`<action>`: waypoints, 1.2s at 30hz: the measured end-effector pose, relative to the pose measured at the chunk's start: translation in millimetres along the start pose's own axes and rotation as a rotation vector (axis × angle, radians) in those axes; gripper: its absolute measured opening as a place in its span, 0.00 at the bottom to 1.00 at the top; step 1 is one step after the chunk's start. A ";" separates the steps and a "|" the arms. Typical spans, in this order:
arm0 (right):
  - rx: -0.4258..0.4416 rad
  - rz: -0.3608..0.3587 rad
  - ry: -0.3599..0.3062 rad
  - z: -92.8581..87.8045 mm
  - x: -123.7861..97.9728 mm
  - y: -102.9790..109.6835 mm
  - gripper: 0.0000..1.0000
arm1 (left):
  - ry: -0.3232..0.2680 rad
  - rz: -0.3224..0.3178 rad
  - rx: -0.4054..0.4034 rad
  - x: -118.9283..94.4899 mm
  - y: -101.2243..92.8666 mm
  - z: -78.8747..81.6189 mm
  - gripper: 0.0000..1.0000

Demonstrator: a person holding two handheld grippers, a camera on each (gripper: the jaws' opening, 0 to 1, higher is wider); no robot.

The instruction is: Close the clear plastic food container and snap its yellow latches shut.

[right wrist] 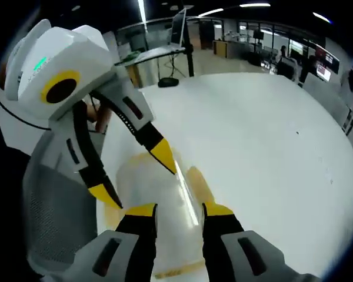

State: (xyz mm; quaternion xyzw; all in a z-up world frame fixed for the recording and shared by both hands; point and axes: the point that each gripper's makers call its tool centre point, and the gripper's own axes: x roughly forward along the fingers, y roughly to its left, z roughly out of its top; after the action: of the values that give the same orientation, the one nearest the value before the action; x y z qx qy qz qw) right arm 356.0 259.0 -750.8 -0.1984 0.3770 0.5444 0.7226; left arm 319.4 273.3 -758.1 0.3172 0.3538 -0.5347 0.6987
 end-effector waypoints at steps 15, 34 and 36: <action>0.142 0.141 0.082 -11.3 17.5 -4.3 0.39 | 0.012 0.010 -0.004 -0.4 -4.1 -3.7 0.60; 0.031 0.218 0.167 0.9 15.4 -6.8 0.39 | 0.026 0.120 0.091 3.4 -22.6 7.3 0.60; 0.017 0.236 0.191 -1.3 19.7 -5.3 0.39 | 0.044 0.149 0.155 9.3 -24.6 6.1 0.59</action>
State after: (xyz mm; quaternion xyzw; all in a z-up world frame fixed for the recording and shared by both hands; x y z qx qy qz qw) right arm 363.0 268.9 -767.3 -0.1975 0.4693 0.6008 0.6162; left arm 298.1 257.9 -764.1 0.4075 0.3021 -0.4998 0.7021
